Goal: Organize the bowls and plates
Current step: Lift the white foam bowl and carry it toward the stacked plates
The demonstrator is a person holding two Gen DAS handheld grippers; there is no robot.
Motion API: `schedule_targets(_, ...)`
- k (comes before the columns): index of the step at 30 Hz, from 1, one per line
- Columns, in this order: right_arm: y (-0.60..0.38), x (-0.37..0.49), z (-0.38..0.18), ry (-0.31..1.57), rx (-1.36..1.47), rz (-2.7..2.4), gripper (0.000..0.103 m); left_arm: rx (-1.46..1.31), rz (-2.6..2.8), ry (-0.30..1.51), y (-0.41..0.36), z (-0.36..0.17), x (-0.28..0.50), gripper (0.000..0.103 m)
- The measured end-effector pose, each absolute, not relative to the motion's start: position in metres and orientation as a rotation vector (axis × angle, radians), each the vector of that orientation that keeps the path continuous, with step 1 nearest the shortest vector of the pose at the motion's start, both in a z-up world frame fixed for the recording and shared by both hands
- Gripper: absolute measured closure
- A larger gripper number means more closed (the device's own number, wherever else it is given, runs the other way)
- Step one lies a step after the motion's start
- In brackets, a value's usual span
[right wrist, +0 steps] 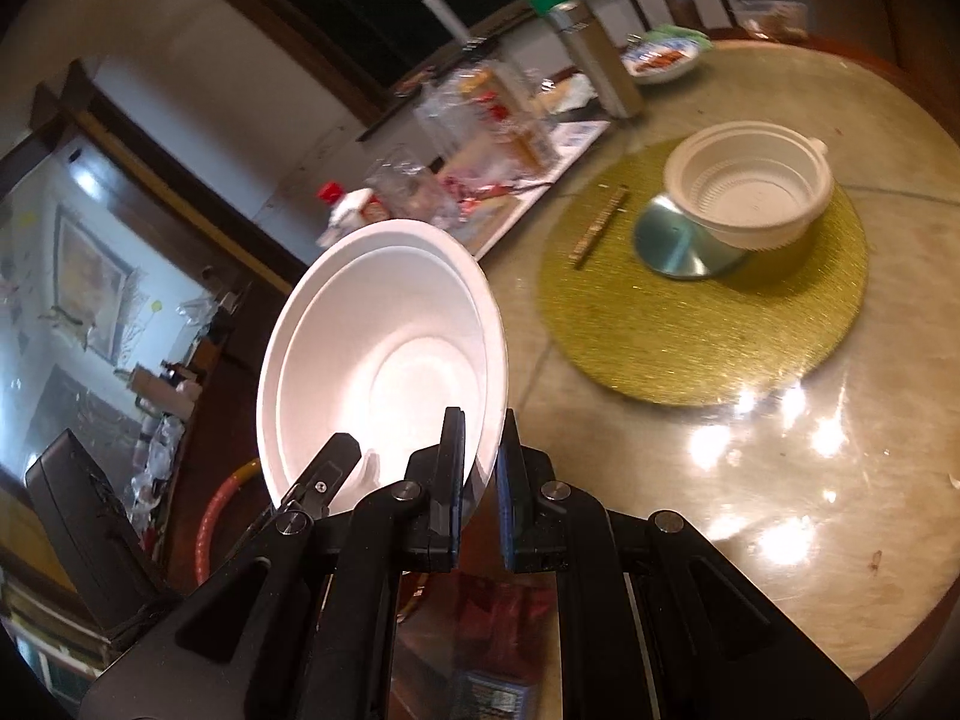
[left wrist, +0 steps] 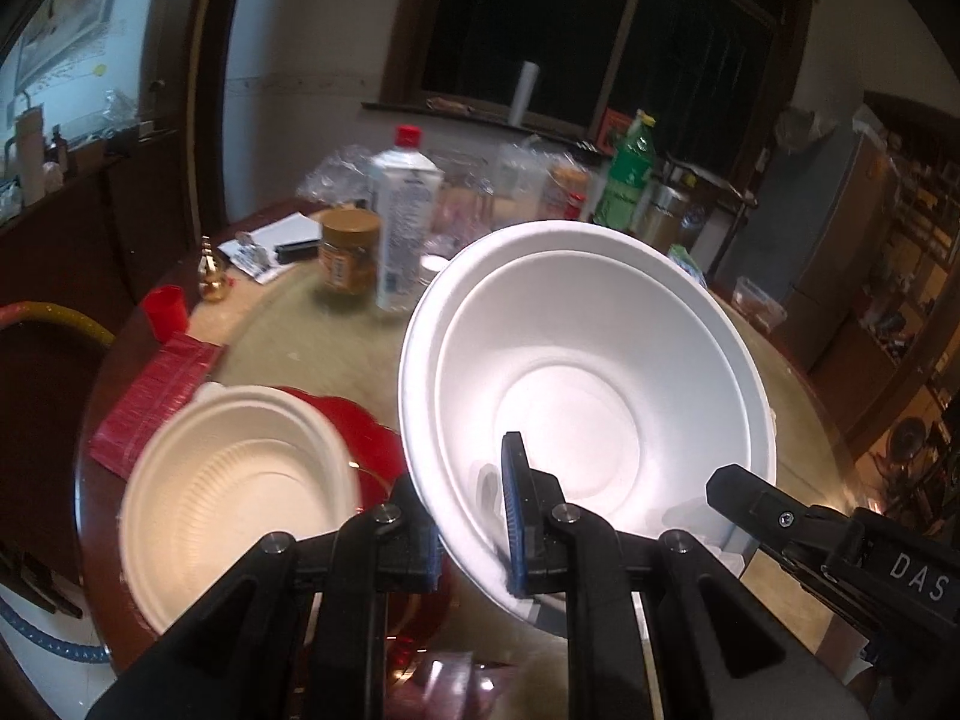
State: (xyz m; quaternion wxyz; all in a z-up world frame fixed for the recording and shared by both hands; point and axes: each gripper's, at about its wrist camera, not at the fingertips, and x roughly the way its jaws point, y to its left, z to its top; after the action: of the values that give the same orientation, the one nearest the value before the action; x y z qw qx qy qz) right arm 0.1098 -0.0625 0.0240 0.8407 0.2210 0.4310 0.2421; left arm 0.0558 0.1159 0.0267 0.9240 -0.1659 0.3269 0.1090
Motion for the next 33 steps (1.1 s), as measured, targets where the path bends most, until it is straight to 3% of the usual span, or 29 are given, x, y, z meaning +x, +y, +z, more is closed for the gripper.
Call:
schedule_targets(16,0.035,0.081,0.025,0.960,0.347,0.699,0.094,-0.409,0.381,0.641,0.195,0.021,0.003,0.088)
schedule_targets(33,0.084,0.078,-0.005,1.068,0.267,0.744,0.093,-0.433,0.448,0.709,0.222,-0.007,-0.009,0.088)
